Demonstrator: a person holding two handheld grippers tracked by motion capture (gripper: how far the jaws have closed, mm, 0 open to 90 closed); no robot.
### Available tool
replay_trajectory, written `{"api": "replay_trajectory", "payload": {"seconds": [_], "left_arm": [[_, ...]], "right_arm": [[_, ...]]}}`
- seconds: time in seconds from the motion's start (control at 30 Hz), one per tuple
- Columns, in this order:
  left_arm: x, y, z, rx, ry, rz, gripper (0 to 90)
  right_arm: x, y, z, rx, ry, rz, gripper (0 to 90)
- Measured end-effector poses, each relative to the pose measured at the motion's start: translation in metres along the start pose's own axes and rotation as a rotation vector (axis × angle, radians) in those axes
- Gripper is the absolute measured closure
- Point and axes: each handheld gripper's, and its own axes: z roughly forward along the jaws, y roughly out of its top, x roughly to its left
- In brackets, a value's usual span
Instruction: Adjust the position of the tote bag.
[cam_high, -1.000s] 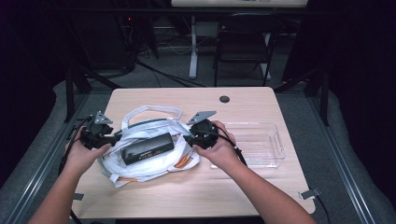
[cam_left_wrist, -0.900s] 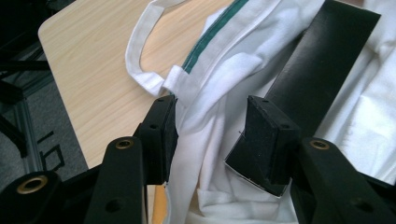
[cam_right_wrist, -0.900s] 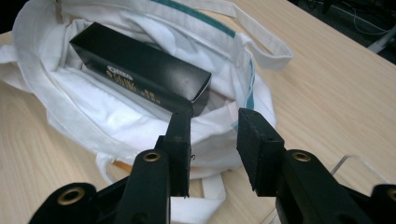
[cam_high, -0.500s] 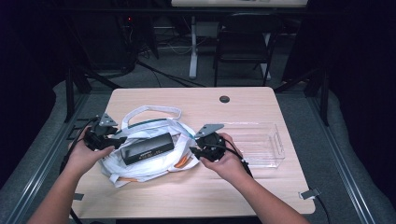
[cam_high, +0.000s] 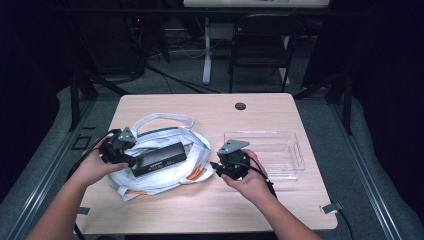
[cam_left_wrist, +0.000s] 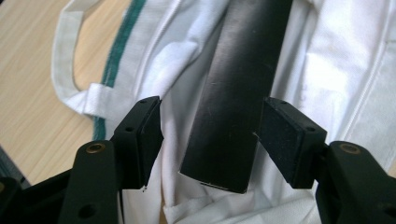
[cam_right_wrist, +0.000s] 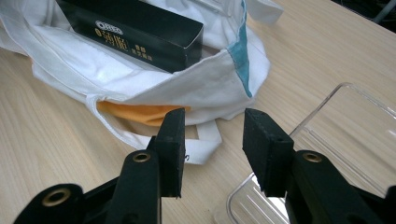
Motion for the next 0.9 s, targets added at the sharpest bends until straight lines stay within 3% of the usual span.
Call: {"api": "replay_trajectory", "payload": {"seconds": [0.13,0.3,0.47,0.73,0.9], "left_arm": [[0.001,0.003,0.005,0.015,-0.046,0.021,38.9],[0.002,0.005,0.014,0.042,-0.067,0.011,36.4],[0.003,0.007,0.024,0.071,-0.081,0.003,35.4],[0.003,0.011,0.036,0.093,-0.108,0.036,35.0],[0.003,0.012,0.042,0.098,-0.112,0.028,33.7]], "right_arm": [[-0.002,-0.007,0.000,0.002,-0.004,0.012,59.4],[-0.004,-0.013,-0.002,-0.001,-0.005,0.033,59.4],[-0.004,-0.017,-0.004,0.001,-0.008,0.040,59.4],[-0.004,-0.021,-0.005,0.009,-0.008,0.047,59.3],[-0.005,-0.024,-0.006,0.011,-0.011,0.055,59.2]]}}
